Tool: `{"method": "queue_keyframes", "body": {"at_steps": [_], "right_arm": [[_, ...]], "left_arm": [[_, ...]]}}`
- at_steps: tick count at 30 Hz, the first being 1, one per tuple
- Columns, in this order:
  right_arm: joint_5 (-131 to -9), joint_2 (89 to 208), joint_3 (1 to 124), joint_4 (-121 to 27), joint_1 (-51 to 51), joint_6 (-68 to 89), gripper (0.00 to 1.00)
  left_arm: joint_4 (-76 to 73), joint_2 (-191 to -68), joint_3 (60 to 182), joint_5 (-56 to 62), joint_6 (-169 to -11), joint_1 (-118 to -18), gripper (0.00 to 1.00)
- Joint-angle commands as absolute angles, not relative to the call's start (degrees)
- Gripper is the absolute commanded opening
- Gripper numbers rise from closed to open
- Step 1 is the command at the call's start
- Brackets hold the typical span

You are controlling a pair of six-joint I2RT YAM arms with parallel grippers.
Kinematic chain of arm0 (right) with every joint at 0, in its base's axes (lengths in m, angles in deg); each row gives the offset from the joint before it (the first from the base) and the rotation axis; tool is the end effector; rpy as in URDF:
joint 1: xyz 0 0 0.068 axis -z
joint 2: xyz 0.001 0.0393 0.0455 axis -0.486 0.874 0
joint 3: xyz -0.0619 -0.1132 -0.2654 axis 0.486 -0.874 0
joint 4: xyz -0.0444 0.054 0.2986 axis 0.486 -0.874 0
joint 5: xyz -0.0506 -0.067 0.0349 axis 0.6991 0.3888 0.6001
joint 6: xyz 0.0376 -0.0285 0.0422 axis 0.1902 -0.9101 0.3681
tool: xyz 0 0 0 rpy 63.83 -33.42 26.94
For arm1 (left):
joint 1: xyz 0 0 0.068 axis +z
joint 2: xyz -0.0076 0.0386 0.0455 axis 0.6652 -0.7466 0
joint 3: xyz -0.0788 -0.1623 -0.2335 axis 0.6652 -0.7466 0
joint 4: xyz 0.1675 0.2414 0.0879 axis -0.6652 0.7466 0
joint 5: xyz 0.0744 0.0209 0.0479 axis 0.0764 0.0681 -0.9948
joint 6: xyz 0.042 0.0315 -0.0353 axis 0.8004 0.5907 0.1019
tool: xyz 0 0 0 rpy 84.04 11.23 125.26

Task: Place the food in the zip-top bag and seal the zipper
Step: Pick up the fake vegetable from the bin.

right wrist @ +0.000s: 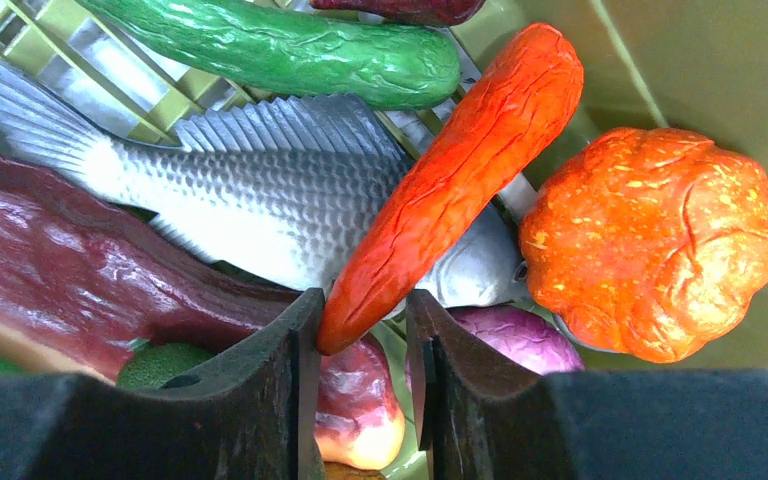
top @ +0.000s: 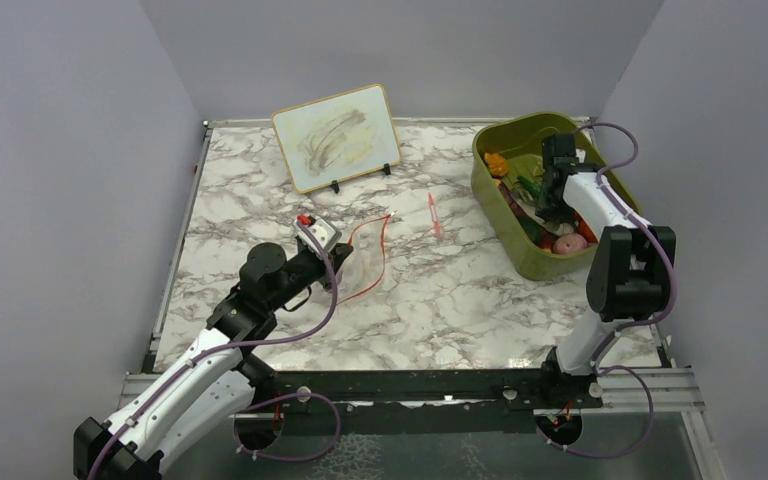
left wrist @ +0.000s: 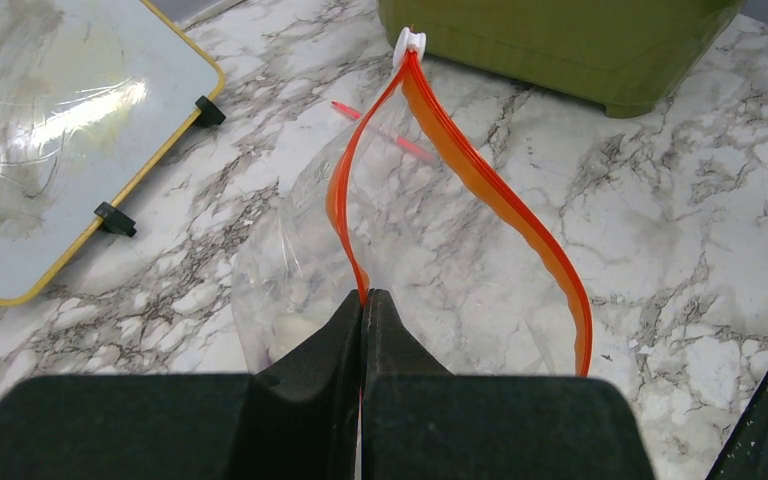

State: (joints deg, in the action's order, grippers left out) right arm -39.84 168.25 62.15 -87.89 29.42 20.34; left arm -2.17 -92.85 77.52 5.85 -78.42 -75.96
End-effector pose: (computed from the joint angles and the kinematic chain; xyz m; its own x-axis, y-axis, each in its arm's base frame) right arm 0.4092 -0.0215 0.2153 -0.8392 0.2664 -0.4741 0.4107 0.8819 -0.2315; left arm 0.1721 -0.1285 0.2856 -0.1079 0.0683 -0.9918 0.7098 0.7038 -0.0287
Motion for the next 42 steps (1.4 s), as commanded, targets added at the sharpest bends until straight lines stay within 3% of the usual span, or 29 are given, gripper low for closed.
{"method": "queue_keyframes", "body": {"at_steps": [1,25,32,42], "right_arm": [[-40.5,165.5,61.7,-85.2,29.5,18.7,0.34],[-40.2,160.8,64.1,-83.2,27.3,16.9,0.17],[-37.4,160.6,66.0,-86.4,26.3,16.7,0.02],[-36.4,157.0,68.5,-91.1,24.2,17.5,0.01]], "left_arm": [[-3.5,-93.0,77.6,5.0,-78.6,-76.2,0.00],[-4.1,-94.1,77.8,5.5,-78.9,-76.2,0.00],[-4.0,-93.9,77.7,5.4,-78.9,-76.2,0.00],[-4.5,-94.3,77.8,5.2,-79.2,-76.5,0.00]]}}
